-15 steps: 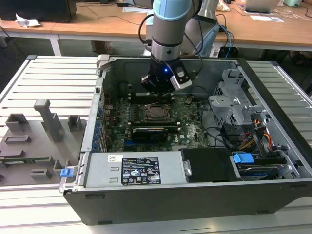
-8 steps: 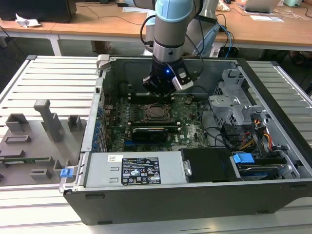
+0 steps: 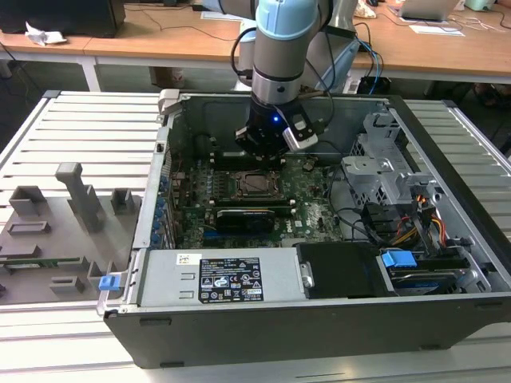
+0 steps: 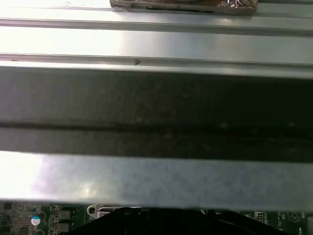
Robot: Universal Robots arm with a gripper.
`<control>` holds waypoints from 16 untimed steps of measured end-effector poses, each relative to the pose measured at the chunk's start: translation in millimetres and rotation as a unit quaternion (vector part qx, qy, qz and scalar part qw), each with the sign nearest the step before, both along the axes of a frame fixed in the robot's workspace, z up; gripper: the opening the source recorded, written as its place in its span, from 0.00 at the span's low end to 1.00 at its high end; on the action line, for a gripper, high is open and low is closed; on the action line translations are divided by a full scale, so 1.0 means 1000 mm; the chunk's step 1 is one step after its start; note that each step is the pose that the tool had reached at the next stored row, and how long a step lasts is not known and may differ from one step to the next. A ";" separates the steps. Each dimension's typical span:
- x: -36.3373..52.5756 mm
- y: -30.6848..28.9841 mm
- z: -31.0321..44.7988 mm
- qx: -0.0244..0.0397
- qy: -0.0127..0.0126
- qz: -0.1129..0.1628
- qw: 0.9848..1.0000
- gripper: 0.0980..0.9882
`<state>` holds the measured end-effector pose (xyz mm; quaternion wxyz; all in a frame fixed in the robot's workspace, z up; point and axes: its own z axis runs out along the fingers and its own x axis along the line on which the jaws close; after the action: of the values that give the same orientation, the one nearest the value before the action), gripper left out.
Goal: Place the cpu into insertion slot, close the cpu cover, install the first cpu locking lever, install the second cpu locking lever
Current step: 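Install the first cpu locking lever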
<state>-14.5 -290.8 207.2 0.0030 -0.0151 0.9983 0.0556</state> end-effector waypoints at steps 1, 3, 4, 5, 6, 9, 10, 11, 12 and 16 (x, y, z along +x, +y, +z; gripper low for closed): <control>0.0000 0.0000 -0.0004 0.000 0.000 0.000 1.000 0.01; 0.0000 0.0000 -0.0013 -0.001 0.000 0.000 1.000 0.01; 0.0000 0.0000 -0.0016 -0.002 0.000 0.000 1.000 0.01; 0.0001 0.0000 -0.0023 -0.002 0.000 0.000 1.000 0.01; 0.0001 0.0000 -0.0027 -0.003 0.000 0.000 1.000 0.01; 0.0003 0.0000 -0.0038 -0.005 0.000 0.000 1.000 0.01; 0.0005 0.0000 -0.0042 -0.005 0.000 0.000 1.000 0.01; 0.0008 0.0002 -0.0047 -0.005 0.000 0.000 1.000 0.01; 0.0008 0.0001 -0.0046 -0.005 0.000 0.000 1.000 0.01; 0.0008 0.0001 -0.0045 -0.006 0.000 0.000 1.000 0.01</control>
<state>-13.7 -290.7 202.8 0.0029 -0.0151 0.9986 0.0499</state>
